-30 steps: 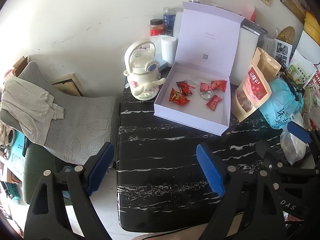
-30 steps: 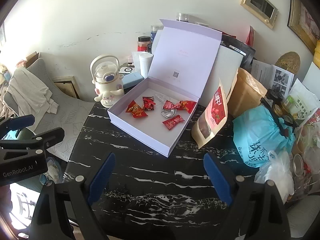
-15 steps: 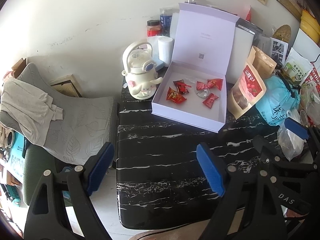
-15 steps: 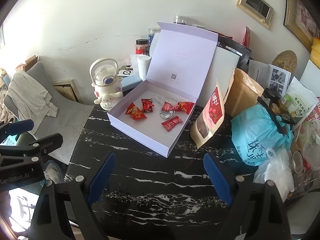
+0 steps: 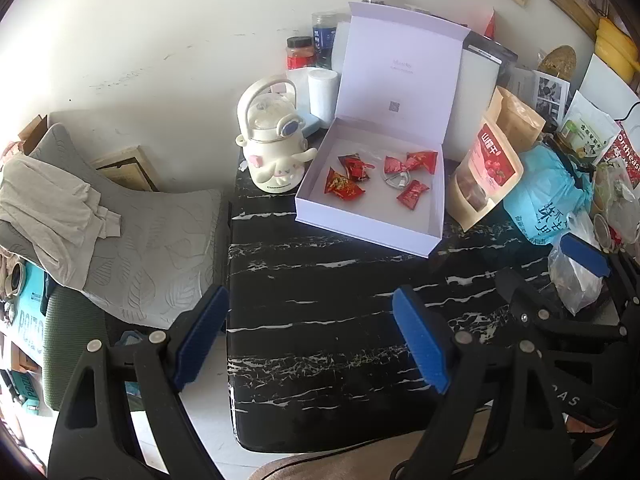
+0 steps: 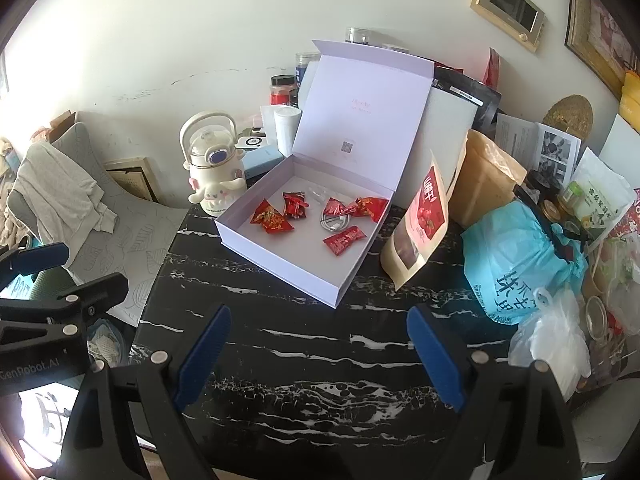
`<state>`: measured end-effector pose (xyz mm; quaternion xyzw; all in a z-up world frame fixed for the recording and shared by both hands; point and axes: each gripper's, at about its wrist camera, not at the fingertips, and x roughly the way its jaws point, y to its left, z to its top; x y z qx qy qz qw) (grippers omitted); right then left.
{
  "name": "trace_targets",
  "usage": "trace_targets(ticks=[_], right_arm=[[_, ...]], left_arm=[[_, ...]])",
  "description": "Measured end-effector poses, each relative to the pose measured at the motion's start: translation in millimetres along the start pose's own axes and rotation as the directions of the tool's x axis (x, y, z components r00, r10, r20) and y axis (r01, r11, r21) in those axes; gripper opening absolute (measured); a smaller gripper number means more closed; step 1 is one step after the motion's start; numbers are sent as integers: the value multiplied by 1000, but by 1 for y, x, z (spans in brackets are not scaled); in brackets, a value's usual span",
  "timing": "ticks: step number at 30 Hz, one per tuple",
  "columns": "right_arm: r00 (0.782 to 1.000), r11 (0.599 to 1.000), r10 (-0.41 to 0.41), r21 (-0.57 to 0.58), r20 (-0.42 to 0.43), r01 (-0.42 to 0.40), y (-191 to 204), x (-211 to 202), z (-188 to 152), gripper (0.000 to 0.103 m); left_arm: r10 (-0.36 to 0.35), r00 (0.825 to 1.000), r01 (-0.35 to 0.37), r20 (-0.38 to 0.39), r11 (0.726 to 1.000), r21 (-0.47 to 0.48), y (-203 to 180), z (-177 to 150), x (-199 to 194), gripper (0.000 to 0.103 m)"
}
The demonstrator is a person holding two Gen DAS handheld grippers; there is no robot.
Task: Organize objects
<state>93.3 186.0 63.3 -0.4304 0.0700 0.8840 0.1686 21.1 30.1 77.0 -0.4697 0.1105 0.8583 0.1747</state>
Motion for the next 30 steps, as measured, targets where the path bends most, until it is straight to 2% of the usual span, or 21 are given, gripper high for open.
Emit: trace_targets(ticks=[30], right_arm=[[999, 1000, -5, 9, -53, 6, 0, 11, -5, 91]], left_arm=[[-16, 999, 16, -45, 1000, -7, -2, -3, 9, 84]])
